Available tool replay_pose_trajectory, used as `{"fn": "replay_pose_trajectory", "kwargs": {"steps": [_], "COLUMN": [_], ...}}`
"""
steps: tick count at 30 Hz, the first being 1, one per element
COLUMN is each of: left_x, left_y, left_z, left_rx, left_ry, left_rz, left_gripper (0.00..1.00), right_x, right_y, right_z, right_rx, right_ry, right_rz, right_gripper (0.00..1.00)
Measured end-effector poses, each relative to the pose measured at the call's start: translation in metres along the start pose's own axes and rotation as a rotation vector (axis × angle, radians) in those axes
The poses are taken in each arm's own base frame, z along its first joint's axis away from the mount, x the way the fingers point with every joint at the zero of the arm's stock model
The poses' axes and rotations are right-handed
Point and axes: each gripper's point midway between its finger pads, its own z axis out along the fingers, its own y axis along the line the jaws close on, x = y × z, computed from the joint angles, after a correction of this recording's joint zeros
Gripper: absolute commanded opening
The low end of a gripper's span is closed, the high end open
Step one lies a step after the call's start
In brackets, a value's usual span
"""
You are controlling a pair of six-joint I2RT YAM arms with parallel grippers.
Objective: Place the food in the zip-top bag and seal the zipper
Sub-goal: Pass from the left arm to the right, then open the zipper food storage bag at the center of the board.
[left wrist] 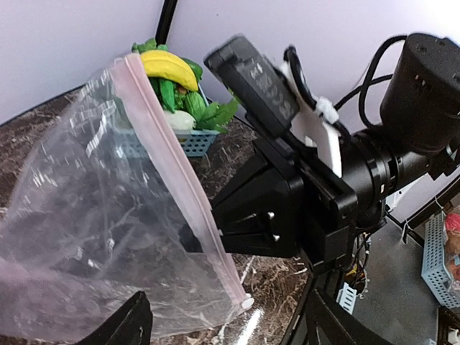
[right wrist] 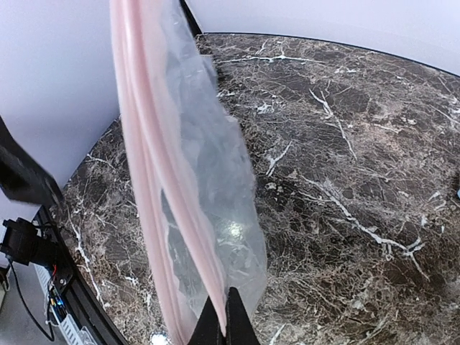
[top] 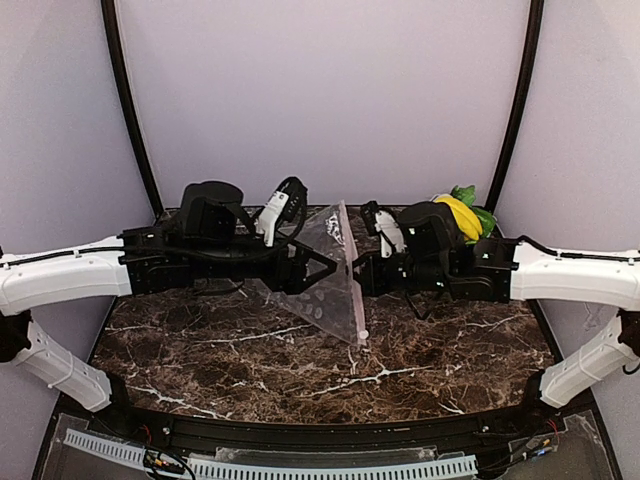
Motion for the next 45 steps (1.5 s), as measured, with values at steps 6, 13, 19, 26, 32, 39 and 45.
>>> {"fn": "replay_pose_trajectory", "kwargs": {"steps": [6,13,19,26,32,39,45], "left_x": [0.028,0.025,0.028,0.041,0.044,0.052,0.063], "left_y": [-0.010,-0.008,-0.004,0.007,0.012,0.025,0.041], "left_z": [0.028,0.042,0.051,0.058,0.059,0.062,0.060], "left_rx": [0.031,0.036,0.029,-0.029,-0.075,-0.193,-0.313], "left_ry": [0.021,-0.010,-0.012,0.018,0.033,0.071,0.107], "left_rz": [-0.130,-0.209,-0.235,-0.239,-0.226,-0.193,-0.166], "left_gripper": [0.72,0.72,0.67,0.61,0.54,0.45,0.38], "right_x": [-0.006,-0.009,-0.006,-0.006,-0.005,-0.001,0.005], "right_y": [0.009,0.021,0.024,0.023,0.019,0.010,0.004], "right_z": [-0.007,-0.015,-0.014,-0.014,-0.013,-0.008,-0.002], "right_rx": [-0.050,-0.121,-0.141,-0.136,-0.115,-0.071,-0.038], "right_ry": [-0.015,-0.036,-0.026,-0.026,-0.025,-0.017,-0.003], "right_rz": [0.019,0.028,0.039,0.046,0.057,0.089,0.107], "right_gripper": [0.00,0.00,0.00,0.00,0.00,0.00,0.00]}}
